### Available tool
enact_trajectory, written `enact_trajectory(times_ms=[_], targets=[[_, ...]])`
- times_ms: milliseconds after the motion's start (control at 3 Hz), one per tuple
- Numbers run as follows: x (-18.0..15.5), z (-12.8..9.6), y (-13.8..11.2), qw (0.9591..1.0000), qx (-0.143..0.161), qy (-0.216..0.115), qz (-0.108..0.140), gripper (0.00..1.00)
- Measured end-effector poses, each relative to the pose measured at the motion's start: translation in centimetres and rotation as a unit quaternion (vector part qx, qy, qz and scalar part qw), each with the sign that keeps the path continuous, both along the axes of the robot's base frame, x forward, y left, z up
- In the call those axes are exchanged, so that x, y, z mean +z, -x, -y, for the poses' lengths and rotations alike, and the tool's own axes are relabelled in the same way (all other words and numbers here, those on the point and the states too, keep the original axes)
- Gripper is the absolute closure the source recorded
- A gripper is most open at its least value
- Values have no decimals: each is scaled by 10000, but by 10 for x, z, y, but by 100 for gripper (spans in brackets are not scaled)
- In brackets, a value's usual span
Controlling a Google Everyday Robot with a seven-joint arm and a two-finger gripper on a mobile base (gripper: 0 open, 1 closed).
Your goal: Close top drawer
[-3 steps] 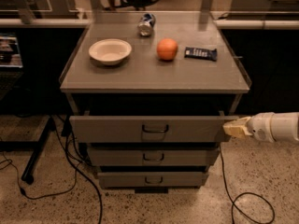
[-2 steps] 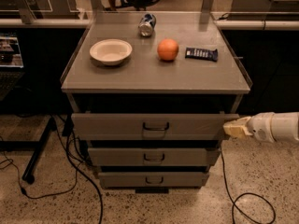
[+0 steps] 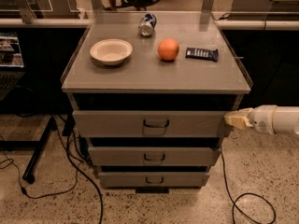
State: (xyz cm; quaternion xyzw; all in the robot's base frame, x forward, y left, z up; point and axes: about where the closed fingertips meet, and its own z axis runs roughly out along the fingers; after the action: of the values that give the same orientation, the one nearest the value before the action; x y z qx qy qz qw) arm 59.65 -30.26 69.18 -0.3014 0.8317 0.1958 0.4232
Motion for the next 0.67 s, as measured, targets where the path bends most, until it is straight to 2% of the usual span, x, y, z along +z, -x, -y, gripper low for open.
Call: enact_trajectory(times_ms=[333, 667], targets=[[4, 8, -7, 9993, -305, -170, 140, 100], [-7, 16, 3, 9966, -702, -414, -78, 100]])
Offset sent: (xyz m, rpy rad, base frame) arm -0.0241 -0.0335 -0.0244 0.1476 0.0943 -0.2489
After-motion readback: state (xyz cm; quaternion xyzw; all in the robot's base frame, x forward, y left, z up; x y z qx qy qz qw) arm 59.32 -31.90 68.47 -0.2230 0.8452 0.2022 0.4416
